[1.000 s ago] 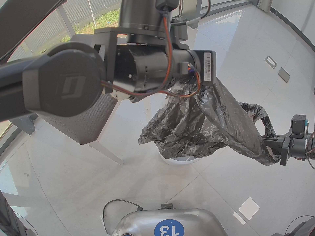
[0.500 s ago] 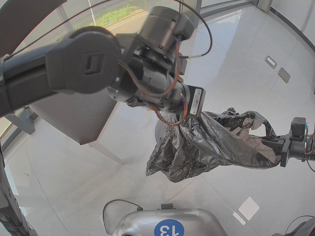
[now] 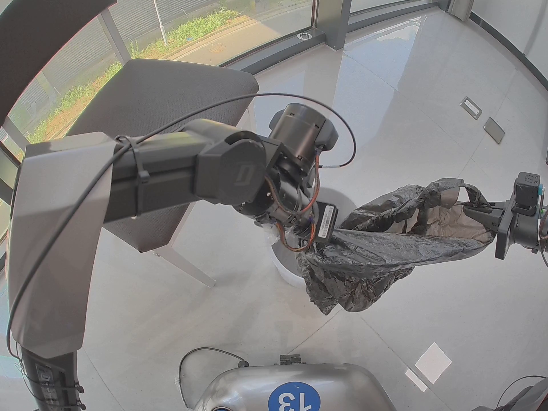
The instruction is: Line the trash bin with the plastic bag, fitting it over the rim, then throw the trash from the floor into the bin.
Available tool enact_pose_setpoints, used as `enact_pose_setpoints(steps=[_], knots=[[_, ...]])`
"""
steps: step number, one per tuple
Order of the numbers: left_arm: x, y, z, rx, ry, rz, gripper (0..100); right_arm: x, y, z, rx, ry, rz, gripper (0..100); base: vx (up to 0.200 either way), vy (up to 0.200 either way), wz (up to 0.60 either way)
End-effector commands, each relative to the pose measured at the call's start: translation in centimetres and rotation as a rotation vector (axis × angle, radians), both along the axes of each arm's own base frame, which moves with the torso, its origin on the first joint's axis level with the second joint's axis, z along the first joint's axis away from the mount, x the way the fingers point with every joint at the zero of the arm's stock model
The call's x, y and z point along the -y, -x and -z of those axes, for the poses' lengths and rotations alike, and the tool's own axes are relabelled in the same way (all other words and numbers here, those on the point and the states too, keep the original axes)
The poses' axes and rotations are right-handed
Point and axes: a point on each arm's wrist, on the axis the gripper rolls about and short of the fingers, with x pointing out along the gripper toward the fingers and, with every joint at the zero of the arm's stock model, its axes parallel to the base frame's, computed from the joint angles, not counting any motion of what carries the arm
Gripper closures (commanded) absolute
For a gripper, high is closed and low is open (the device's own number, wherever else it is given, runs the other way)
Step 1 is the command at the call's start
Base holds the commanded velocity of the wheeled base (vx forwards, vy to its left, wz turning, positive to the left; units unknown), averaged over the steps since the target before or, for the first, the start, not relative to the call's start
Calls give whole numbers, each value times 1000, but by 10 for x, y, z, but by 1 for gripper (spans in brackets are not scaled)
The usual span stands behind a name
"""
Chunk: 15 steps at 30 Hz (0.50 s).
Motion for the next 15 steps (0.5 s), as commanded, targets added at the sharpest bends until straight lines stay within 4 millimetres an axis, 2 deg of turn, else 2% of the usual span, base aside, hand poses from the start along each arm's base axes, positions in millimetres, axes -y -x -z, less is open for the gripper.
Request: enact_pose_setpoints(steps=[1,5,6,8,11,13,14,15], knots=[[-10,0,3,-51,-47,-16,100,0,-2,-1,6,4,-2,100,0,0,0],[-21,19,-17,-90,-63,-5,100,-1,-1,1,3,13,-11,100,0,0,0],[-30,36,-33,-121,-66,20,100,-2,0,2,2,16,-16,100,0,0,0],[-35,53,-54,-104,-33,39,100,-2,2,3,3,22,-21,100,0,0,0],[-37,62,-96,81,158,56,100,-2,3,4,1,30,-28,100,0,0,0],[-41,72,-135,259,339,96,100,-3,5,4,4,31,-30,100,0,0,0],[-42,77,-140,295,380,118,100,-3,5,4,4,32,-31,100,0,0,0],[-41,82,-128,310,400,146,100,-3,5,3,7,33,-31,100,0,0,0]])
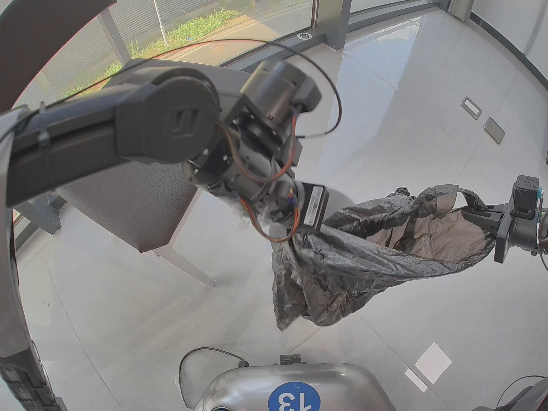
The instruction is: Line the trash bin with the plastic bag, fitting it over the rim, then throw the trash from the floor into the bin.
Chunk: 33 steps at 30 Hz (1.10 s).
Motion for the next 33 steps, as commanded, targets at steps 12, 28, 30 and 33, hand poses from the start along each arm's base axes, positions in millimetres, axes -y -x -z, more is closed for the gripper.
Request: enact_pose_setpoints(steps=[12,28,30,33], knots=[[1,15,-42,470,462,86,100,-1,-4,3,-4,14,-9,100,0,0,0],[12,-19,5,454,430,56,100,-4,-46,31,-110,25,-15,100,0,0,0],[16,-30,7,491,458,51,100,-5,-55,27,-84,26,-18,100,0,0,0],[20,-35,9,493,462,50,100,-4,-59,27,-80,34,-17,100,0,0,0]])
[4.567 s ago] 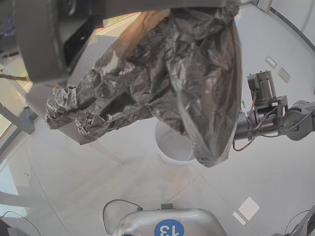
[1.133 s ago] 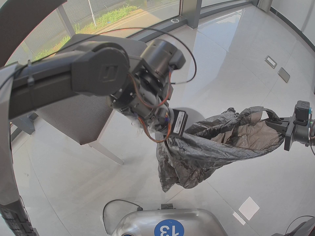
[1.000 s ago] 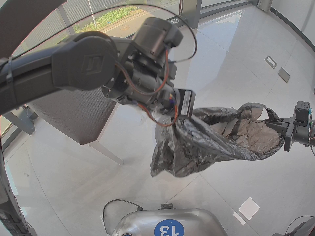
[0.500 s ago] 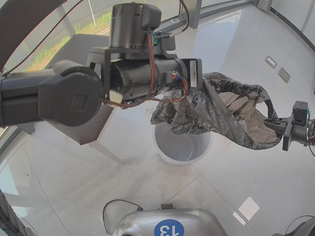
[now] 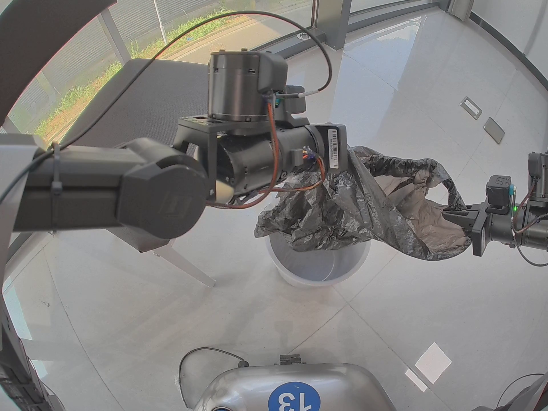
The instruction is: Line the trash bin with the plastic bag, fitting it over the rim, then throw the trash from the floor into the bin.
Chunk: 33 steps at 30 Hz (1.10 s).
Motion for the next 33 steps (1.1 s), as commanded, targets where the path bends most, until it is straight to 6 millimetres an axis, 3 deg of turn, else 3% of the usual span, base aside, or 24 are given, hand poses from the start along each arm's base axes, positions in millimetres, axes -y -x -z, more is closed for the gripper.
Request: enact_pose_setpoints(steps=[1,14,19,27,33], knots=[[9,-15,16,-14,-12,-3,100,1,-16,8,-17,15,-1,100,0,0,0],[23,-42,47,0,19,31,100,0,-15,3,24,15,-10,100,0,0,0],[35,-53,51,14,37,42,100,0,-4,-5,57,13,-19,100,0,0,0],[43,-61,63,-2,46,47,100,-5,16,-2,56,12,-44,100,0,0,0],[41,-63,75,-38,56,25,100,-7,16,4,28,14,-53,100,0,0,0]])
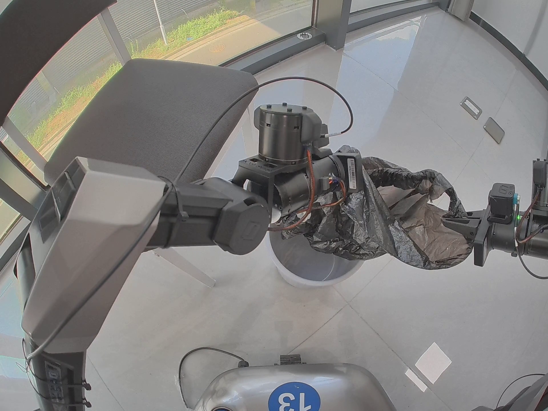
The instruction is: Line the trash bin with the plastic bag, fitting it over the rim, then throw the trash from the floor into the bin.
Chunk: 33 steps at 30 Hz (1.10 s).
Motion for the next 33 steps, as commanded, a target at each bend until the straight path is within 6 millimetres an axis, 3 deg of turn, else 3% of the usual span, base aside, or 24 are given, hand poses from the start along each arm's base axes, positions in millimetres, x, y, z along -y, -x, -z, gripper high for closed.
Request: enact_pose_setpoints(steps=[1,7,12,18,24,33], knots=[[0,-3,14,-24,-16,-9,100,-2,2,1,-6,1,-7,100,0,0,0],[-34,-12,23,-33,-35,-76,100,-7,-21,11,-47,5,-20,100,0,0,0],[-61,-15,32,-34,-58,-124,100,-11,-59,20,-75,8,-21,100,0,0,0],[-69,-22,34,-13,-52,-146,100,-13,-99,25,-68,8,-14,100,0,0,0],[-69,-28,34,9,-35,-154,100,-11,-122,25,-46,13,-7,100,0,0,0],[-74,-52,45,17,-21,-192,100,-18,-173,41,-47,18,-17,100,0,0,0]])
